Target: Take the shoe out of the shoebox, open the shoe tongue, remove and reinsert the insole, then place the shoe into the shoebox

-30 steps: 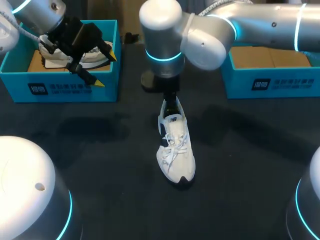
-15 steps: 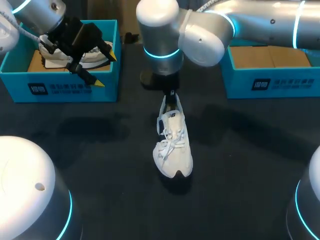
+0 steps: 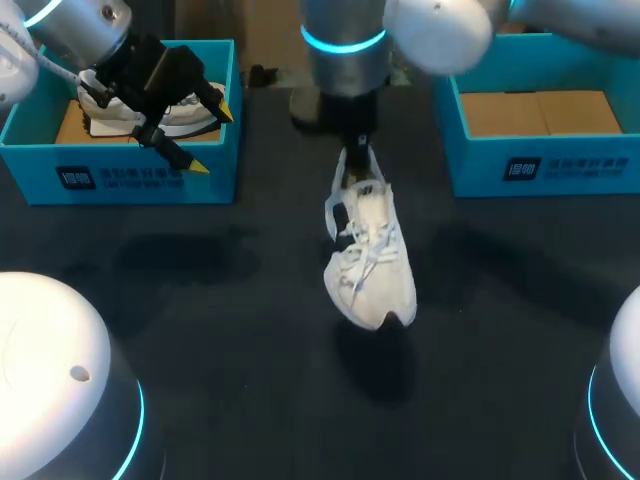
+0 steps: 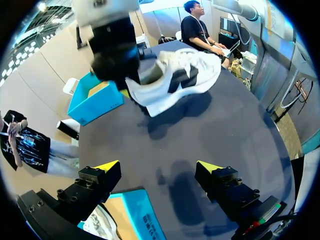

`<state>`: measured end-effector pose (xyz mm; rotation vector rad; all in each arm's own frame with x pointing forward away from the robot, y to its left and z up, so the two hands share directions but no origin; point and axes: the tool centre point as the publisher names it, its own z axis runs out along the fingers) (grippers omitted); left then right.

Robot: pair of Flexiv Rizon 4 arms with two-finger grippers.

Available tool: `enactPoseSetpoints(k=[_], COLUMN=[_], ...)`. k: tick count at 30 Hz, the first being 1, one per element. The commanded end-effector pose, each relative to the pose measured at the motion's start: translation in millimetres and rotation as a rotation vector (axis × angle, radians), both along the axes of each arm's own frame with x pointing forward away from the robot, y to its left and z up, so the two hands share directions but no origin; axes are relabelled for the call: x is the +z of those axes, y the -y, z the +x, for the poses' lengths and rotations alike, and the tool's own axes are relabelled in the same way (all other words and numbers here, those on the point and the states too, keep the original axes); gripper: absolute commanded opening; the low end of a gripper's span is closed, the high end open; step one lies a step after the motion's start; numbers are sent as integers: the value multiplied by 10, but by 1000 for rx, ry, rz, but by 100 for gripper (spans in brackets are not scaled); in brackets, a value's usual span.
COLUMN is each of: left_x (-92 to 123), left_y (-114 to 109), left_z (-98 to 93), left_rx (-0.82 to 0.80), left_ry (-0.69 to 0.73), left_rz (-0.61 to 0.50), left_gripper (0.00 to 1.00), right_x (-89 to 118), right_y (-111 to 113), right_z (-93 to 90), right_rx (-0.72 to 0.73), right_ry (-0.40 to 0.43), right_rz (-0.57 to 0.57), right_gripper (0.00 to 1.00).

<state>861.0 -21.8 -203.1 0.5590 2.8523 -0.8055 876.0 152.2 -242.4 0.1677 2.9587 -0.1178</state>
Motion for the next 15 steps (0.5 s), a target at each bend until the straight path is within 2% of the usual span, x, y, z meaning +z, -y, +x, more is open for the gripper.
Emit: enactPoseSetpoints(k=[1,5,7,10,12,15], left_x=[8,8,8,8,8,8], left_y=[-5,-5,-5,-5,-5,-5], left_z=[-6,-6,-6,-6,-6,-6], left_rx=[0,0,0,0,0,0], left_ry=[0,0,0,0,0,0], left_rz=[3,3,3,3,3,3], left_gripper=[100,100,100,100,100,100], right_x=[501,706,769,848,885,885], right_y=[138,173,191,208,214,214], right_z=[-70,-26,2,42,59,59], right_rx=[5,16,25,32,16,16], right_ry=[12,31,23,37,76,76], right_rz=[29,52,27,45,51,51], right_gripper=[0,0,0,0,0,0])
